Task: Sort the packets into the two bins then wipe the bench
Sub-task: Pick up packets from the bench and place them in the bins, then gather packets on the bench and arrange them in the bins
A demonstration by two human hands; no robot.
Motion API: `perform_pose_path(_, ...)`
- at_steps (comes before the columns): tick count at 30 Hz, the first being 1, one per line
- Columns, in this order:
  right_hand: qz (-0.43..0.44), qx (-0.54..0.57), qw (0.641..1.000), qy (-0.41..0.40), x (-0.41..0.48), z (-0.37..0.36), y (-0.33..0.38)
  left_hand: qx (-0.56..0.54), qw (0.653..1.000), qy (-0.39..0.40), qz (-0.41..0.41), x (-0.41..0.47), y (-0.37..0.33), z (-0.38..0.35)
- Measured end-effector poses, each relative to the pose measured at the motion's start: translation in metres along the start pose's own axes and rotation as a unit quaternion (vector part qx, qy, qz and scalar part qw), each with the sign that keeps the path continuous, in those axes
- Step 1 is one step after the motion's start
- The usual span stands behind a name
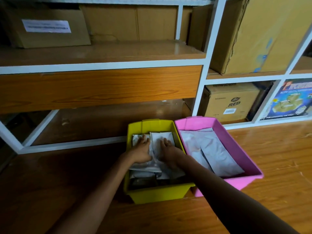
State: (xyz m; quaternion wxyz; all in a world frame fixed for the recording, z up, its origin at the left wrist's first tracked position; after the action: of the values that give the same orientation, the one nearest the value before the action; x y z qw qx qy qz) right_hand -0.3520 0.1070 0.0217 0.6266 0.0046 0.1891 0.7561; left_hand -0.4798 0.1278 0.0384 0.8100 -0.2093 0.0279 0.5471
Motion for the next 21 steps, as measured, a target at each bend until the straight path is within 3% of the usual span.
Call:
perform_pose_path(5,0.061,0.022,0.987,-0.150,-0.055,0.051,0.008,-0.006,0.988,-0.152,-0.040,-0.035,-0.023,0.017)
perform_pose_path(11,0.072,0.096,0.944,-0.308,-0.145,0.074,-0.016,-0.072,0.923,-0.349,-0.146,-0.095,-0.087,0.002)
perform_pose_path(15,0.042,0.137,0.923,-0.357,-0.190,0.065,-0.055,-0.107,0.897,-0.405,-0.144,-0.118,-0.118,-0.028)
perform_pose_path(17,0.027,0.125,0.934,-0.334,-0.198,0.057,-0.076,-0.087,0.897,-0.409,-0.146,-0.120,-0.125,-0.038)
perform_pose_path(19,-0.005,0.065,0.965,-0.255,-0.196,0.045,-0.097,-0.008,0.908,-0.398,-0.134,-0.116,-0.125,-0.045)
perform_pose_path(21,-0.040,-0.008,0.984,-0.175,-0.192,0.030,-0.116,0.087,0.939,-0.320,-0.086,-0.106,-0.121,-0.055)
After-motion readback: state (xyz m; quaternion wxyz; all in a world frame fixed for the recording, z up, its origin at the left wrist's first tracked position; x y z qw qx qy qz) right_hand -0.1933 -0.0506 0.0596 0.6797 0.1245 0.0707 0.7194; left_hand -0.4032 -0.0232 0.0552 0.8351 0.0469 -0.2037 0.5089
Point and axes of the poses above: each hand's wrist, its own x-axis towards the middle knuckle, its own z-axis out of the back of the hand, y = z × x, the point moved 6 cm from there along x, towards the middle knuckle, and after that the axes turned 2 degrees about -y, right-handed, at the moved point
